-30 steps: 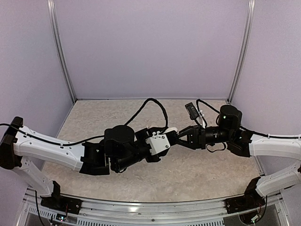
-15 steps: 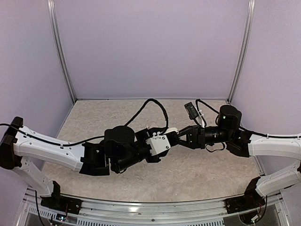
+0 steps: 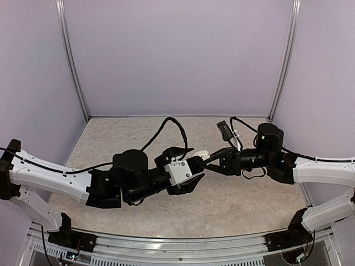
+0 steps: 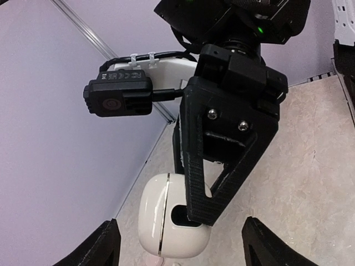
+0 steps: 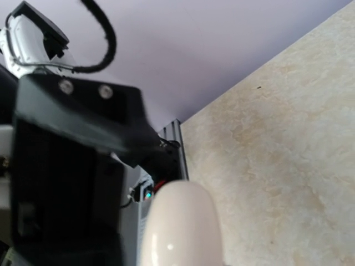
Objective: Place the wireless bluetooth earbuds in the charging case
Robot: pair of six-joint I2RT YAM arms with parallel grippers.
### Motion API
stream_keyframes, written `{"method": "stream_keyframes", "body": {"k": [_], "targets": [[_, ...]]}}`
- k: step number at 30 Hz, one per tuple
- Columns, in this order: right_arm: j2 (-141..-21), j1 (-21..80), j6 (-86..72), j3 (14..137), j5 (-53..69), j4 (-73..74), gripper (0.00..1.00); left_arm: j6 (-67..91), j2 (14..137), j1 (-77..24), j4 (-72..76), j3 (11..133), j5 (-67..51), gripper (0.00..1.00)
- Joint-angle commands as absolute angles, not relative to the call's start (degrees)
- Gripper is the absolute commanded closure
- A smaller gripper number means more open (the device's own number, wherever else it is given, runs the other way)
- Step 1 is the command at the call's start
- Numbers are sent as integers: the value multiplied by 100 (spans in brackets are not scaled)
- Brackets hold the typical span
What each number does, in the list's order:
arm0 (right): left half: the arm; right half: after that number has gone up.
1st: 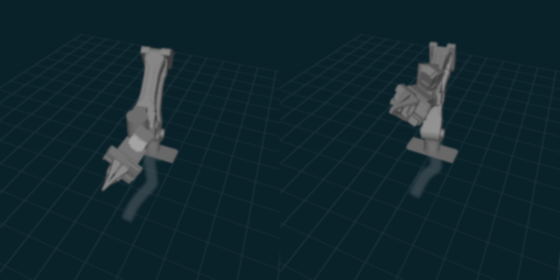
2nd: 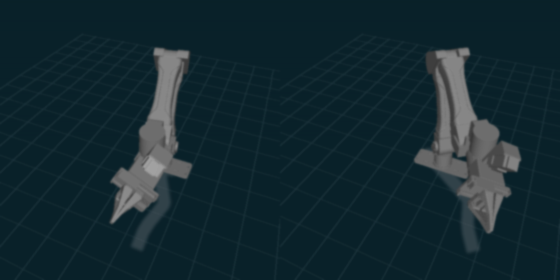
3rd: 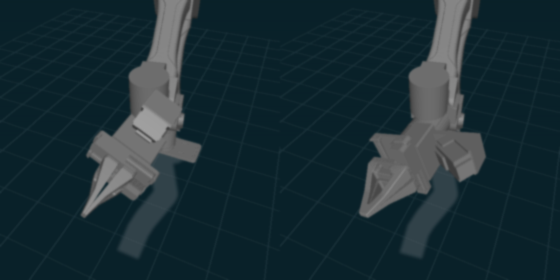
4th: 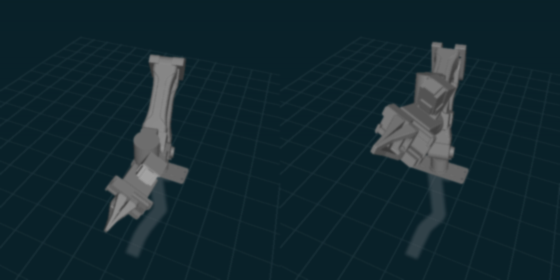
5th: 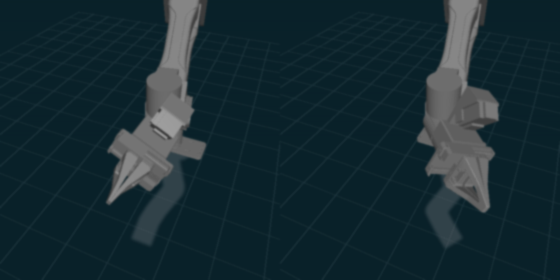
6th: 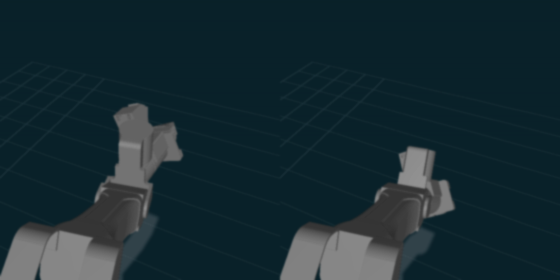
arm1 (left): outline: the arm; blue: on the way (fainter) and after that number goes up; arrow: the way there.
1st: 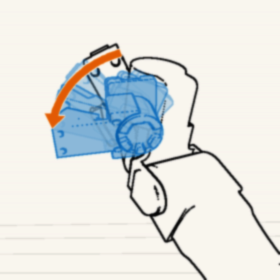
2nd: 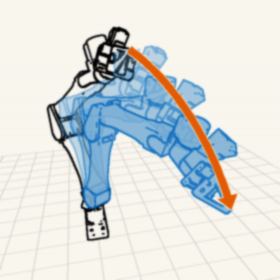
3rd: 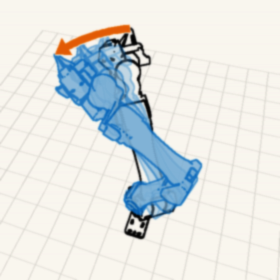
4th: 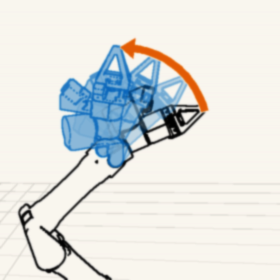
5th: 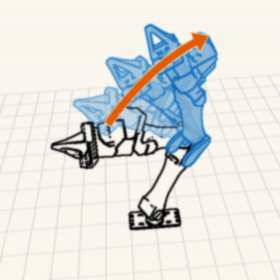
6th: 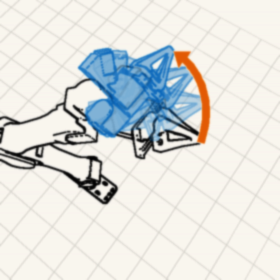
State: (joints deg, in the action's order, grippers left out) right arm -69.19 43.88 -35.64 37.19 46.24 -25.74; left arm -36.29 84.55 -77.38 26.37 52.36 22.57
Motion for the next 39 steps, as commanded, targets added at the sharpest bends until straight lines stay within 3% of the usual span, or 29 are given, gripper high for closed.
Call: {"method": "stream_keyframes", "body": {"k": [1, 16, 39], "targets": [[-6768, 4439, -2981, 4069, 4587, -2109, 84, -3121, 7891, -7771, 2584, 5005, 1583, 23], [-6567, 4620, -1089, 4852, 4675, -288, 92, -883, 7246, -6647, 1911, 5234, -729, 27], [-6634, 5034, -437, 5185, 4491, 288, 97, -514, 7717, -6281, 2104, 5469, -937, 31]]}}
